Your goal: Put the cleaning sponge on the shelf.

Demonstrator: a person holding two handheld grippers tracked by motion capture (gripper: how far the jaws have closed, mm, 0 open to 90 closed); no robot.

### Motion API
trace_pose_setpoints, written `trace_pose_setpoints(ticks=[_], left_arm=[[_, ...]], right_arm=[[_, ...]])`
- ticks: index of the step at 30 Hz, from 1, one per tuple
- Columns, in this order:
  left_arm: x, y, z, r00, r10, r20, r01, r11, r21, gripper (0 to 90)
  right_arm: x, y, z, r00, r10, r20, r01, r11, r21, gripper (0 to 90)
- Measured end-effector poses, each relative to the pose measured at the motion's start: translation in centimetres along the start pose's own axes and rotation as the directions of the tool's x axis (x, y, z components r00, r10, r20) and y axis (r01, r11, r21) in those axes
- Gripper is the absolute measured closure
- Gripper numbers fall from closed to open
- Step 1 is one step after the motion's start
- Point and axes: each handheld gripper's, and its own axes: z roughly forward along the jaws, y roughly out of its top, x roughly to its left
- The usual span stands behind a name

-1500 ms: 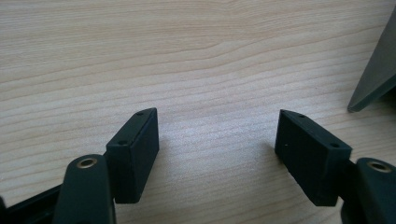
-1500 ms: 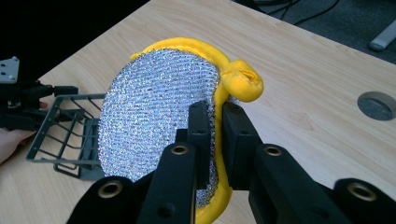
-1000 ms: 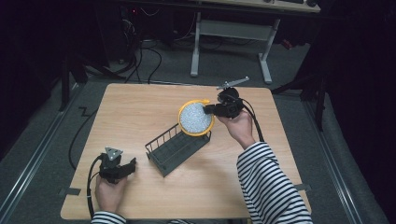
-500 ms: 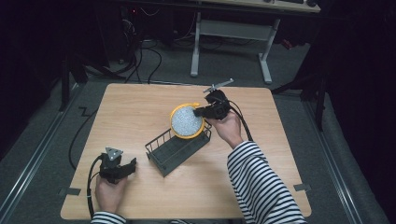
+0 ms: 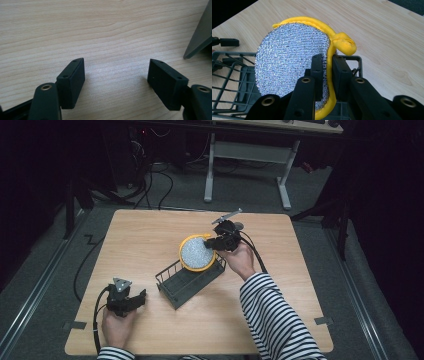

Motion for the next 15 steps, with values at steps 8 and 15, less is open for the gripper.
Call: trace_pose_setpoints(ticks=[8,15], left_arm=[[0.0,0.0,0.0,1.0,0.0,0.0,0.0,1.0,0.0,30.8],[0.0,0.0,0.0,1.0,0.0,0.0,0.0,1.0,-0.001,30.8]], right_arm=[[-0.3,-0.8,0.4,0.9999,-0.013,-0.004,0.013,0.999,0.033,80.5],[0.1,-1.2,1.0,0.9986,-0.049,0.022,0.047,0.996,0.081,80.6]])
